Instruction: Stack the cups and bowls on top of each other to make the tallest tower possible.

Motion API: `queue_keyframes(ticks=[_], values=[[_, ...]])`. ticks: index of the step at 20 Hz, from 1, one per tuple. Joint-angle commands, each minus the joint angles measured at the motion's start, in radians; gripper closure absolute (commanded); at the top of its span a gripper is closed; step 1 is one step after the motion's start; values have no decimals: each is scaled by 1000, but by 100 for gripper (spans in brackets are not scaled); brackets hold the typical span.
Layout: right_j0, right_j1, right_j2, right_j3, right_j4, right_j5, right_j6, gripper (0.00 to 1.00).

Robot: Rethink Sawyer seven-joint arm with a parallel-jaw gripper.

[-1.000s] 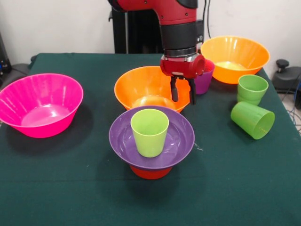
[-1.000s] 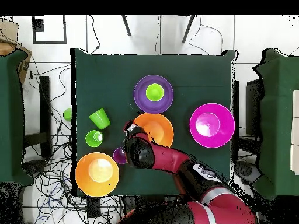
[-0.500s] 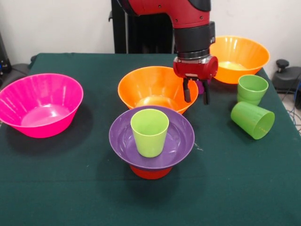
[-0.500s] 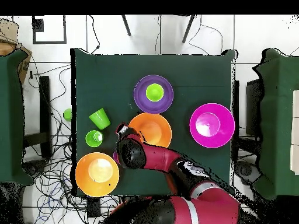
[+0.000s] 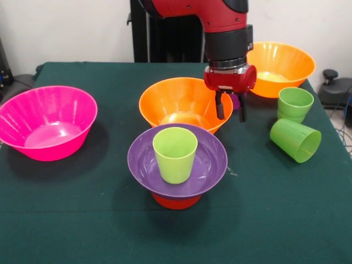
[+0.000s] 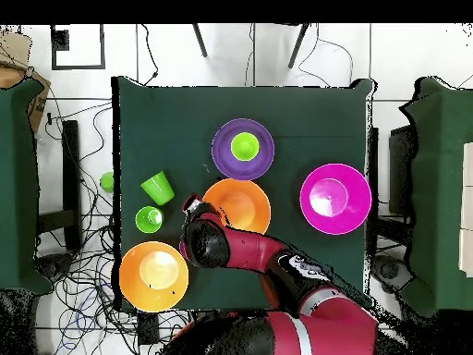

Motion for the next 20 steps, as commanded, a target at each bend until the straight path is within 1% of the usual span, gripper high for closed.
queue_keyframes(ticks=[1,10,15,20], values=[[16,77,12,-88,30,39,119,0],[56,139,-30,-143,37,14,110,0],[69,144,-46,-159,41,31,111,0],[72,178,-48,-186,38,19,112,0]])
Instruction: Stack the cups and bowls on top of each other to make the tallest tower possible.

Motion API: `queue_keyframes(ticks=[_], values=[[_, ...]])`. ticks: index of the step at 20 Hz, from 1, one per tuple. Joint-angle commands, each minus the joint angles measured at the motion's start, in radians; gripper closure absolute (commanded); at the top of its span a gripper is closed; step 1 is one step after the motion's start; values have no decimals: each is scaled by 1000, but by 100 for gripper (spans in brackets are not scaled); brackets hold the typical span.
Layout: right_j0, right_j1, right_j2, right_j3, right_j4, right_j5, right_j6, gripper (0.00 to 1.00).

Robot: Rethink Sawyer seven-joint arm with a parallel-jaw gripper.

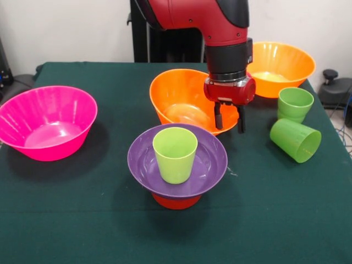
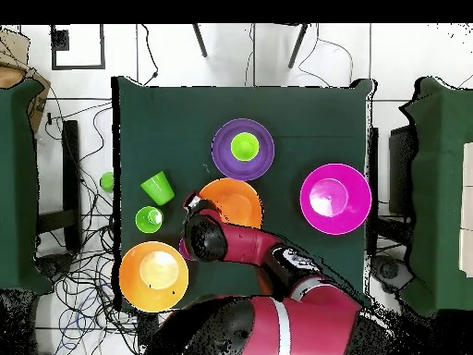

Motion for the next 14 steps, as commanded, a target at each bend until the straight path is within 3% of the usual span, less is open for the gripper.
queue_keyframes(ticks=[1,9,10,14], values=[[31,116,-8,-117,41,17,114,0],[49,113,-23,-118,52,21,122,0],[61,110,-34,-118,54,14,125,100],[71,107,-46,-120,54,7,125,100]])
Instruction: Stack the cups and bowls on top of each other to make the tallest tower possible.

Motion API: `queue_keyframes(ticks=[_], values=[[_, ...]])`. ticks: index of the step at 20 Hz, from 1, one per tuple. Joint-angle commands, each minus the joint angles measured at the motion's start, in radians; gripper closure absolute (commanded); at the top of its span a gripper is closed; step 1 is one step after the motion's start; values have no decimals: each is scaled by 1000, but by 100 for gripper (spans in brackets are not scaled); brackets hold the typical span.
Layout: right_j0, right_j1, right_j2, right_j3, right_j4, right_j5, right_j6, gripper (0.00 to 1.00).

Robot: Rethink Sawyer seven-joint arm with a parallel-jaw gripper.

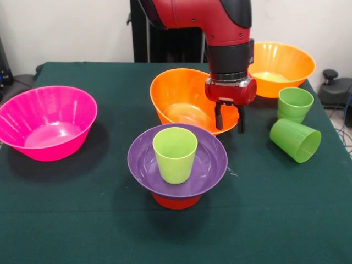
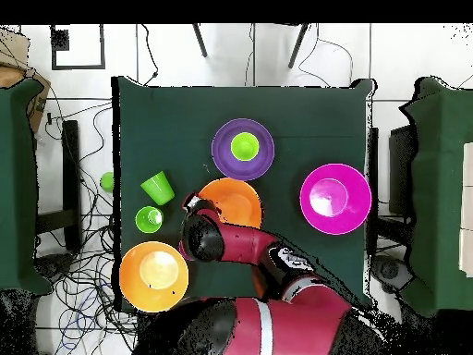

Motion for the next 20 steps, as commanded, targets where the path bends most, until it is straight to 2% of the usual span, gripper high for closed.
queue_keyframes(ticks=[1,14,20], values=[[34,108,-15,-107,55,11,125,100],[56,93,-36,-103,75,45,126,100],[74,90,-70,-95,62,-29,134,100]])
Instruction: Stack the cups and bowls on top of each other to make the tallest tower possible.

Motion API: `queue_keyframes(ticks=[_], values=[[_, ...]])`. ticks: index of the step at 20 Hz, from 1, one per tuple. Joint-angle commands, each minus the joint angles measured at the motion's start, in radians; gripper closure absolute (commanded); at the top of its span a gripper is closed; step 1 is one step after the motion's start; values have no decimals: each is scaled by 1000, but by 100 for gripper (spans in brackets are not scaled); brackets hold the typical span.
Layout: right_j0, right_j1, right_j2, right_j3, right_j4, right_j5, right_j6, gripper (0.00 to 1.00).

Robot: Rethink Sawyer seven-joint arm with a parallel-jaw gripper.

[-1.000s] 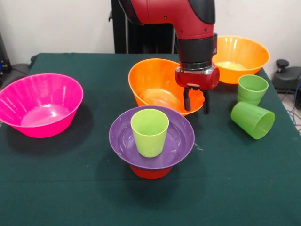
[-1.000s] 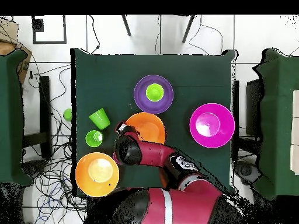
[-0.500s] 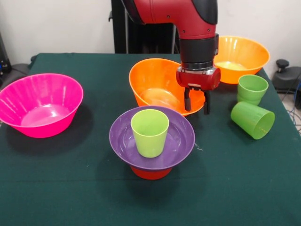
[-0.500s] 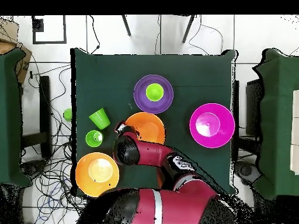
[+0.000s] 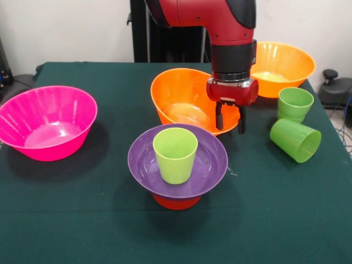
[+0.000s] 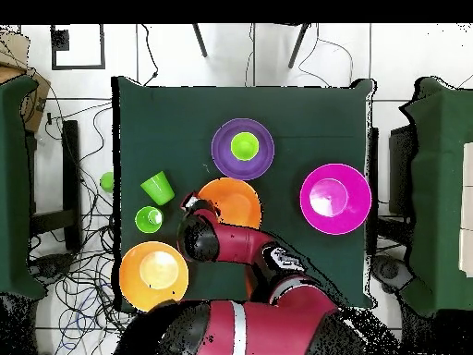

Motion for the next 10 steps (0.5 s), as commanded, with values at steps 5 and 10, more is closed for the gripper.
queue_keyframes(ticks=[5,10], values=[[22,85,-30,-66,29,-55,142,100],[5,81,-3,-51,24,-62,158,100]])
